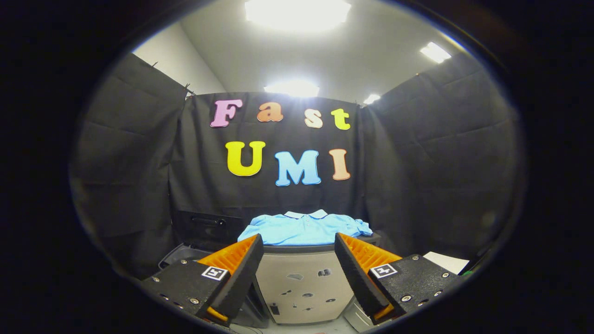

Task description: Put the clothes into the washing machine and then close the washing machine lid.

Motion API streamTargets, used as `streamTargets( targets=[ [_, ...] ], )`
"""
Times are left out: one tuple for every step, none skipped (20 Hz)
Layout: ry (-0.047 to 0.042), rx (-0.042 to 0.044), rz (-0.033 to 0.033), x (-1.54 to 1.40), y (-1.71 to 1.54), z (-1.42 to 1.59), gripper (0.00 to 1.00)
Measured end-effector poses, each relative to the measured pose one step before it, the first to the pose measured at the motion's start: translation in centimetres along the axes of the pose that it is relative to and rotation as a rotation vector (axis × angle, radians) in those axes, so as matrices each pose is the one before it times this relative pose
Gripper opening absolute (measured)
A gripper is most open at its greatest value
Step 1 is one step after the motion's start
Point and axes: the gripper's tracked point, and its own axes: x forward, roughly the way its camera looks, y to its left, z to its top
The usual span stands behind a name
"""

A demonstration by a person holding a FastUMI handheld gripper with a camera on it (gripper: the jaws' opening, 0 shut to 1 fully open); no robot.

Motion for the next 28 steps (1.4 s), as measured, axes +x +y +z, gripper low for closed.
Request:
streamTargets(
  targets=[
    [0.00134, 0.00601, -0.00581, 0.691, -0.263, 0.193, 0.96],
    [0.00232, 0.00438, -0.00222, 0.814, -0.153, 0.053, 0.96],
    [-0.00018, 0.00324, 0.00589, 0.701, 0.091, 0.321, 0.96],
    [0.00104, 0.0001, 0.00227, 0.853, -0.04, 0.189, 0.96],
    [0.00307, -0.00313, 0.00013, 0.81, -0.178, 0.183, 0.96],
    [0.00458, -0.00347, -0.00015, 0.838, -0.211, 0.213, 0.96],
    [0.00559, -0.00176, 0.00063, 0.919, -0.069, 0.092, 0.96],
    [0.00867, -0.00168, 0.00351, 0.888, 0.03, 0.071, 0.96],
    [0.00681, -0.00086, 0.00298, 0.848, -0.024, 0.194, 0.96],
    [0.00644, -0.00159, 0.00175, 0.846, -0.11, 0.072, 0.96],
    [0.00668, -0.002, 0.00523, 0.845, -0.017, 0.219, 0.96],
    [0.00426, -0.00205, 0.00659, 0.821, 0.06, 0.027, 0.96],
    [0.00598, -0.00324, 0.0066, 0.787, 0.022, 0.131, 0.96],
    [0.00538, -0.00293, 0.0041, 0.889, -0.004, 0.06, 0.96],
    [0.00487, -0.00116, 0.00234, 0.792, -0.046, 0.09, 0.96],
    [0.00583, 0.00094, 0.00246, 0.802, -0.002, 0.048, 0.96],
    [0.00867, 0.00396, 0.00307, 0.829, 0.017, 0.021, 0.96],
    [0.01016, 0.00508, 0.00531, 0.838, 0.086, -0.117, 0.96],
    [0.01471, 0.00196, 0.01149, 0.803, 0.184, -0.149, 0.96],
    [0.01263, -0.00276, 0.00572, 0.882, 0.032, -0.097, 0.96],
    [0.01, -0.00513, -0.00004, 0.771, -0.209, -0.064, 0.96],
    [0.00919, -0.00441, 0.0034, 0.77, -0.109, 0.017, 0.96],
    [0.01098, -0.00143, 0.00158, 0.728, -0.032, -0.141, 0.96],
    [0.01628, 0.00017, 0.00209, 0.79, -0.059, -0.328, 0.96],
    [0.01622, 0.0019, 0.00309, 0.771, -0.079, -0.191, 0.96],
    [0.01867, 0.00103, 0.00316, 0.817, -0.034, -0.312, 0.96],
    [0.01689, 0.00015, -0.00047, 0.802, -0.21, -0.153, 0.96],
    [0.01839, -0.00239, 0.00056, 0.929, -0.139, -0.24, 0.96]
  ],
)
